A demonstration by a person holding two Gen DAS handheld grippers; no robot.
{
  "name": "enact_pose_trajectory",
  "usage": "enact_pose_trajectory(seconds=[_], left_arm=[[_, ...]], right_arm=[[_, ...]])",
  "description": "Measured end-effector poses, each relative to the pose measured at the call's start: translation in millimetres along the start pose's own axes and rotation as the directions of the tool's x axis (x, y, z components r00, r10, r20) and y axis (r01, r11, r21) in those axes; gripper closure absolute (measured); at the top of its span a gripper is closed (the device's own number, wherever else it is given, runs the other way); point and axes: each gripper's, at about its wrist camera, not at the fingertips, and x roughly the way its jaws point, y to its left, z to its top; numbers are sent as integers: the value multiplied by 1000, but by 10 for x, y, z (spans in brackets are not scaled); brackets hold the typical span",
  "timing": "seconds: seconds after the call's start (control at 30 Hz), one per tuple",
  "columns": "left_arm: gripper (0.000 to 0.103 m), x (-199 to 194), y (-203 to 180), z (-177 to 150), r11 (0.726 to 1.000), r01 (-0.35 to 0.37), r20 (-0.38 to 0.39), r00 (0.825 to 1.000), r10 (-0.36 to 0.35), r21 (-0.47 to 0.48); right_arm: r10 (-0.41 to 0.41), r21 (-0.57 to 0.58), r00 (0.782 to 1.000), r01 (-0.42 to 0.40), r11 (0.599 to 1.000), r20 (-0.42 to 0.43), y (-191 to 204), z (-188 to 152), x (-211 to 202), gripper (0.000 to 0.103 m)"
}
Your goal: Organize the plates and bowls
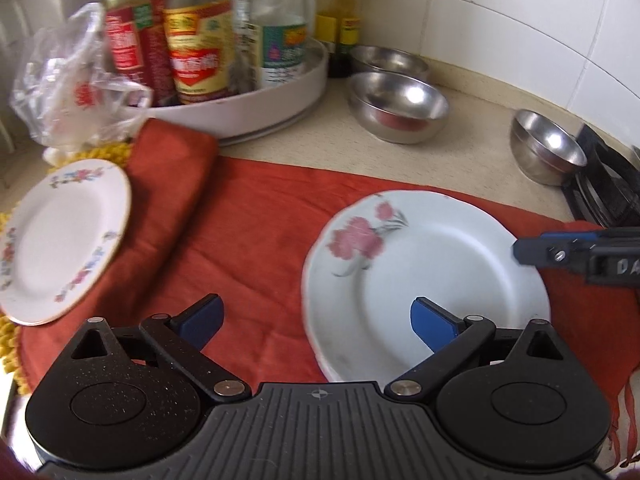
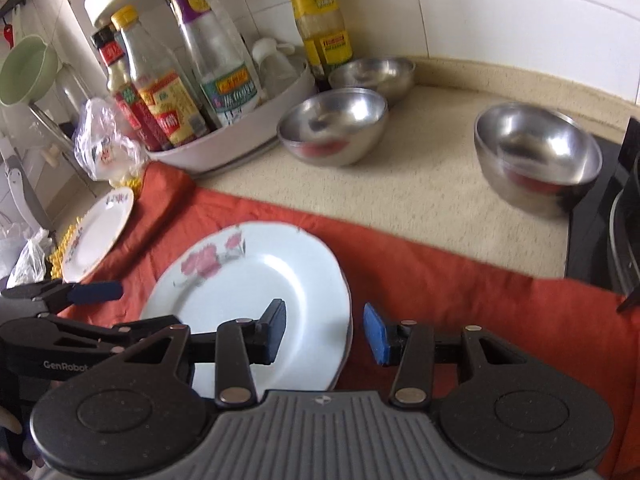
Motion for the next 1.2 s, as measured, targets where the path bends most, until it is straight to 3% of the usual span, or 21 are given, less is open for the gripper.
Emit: enact_pose_trajectory(seconds=[0.2,0.4,0.57,0.93,1.2], left_arm=[[1,-133,471,40,990,-124,15,992,125,-73],[1,-200,1038,79,950,-258,-11,965,260,-175],[0,-228,1370,100,925,-316,-30,948,317,-211],[0,-71,1930,139,890,-355,-85,934,346,-285],[0,136,2108,175,895,-335,-117,942,314,-294]], right_arm=[[107,-117,994,-107,987,-2,461,254,170,59],[212,-241,976,-218,946,-52,1120,506,551,59],[247,-305,966,-259,916,-78,1552,671,839,59],[274,-338,950,-310,888,-152,2174,886,1448,59],[273,-330,939,-331,884,-209,2336,907,1802,59]])
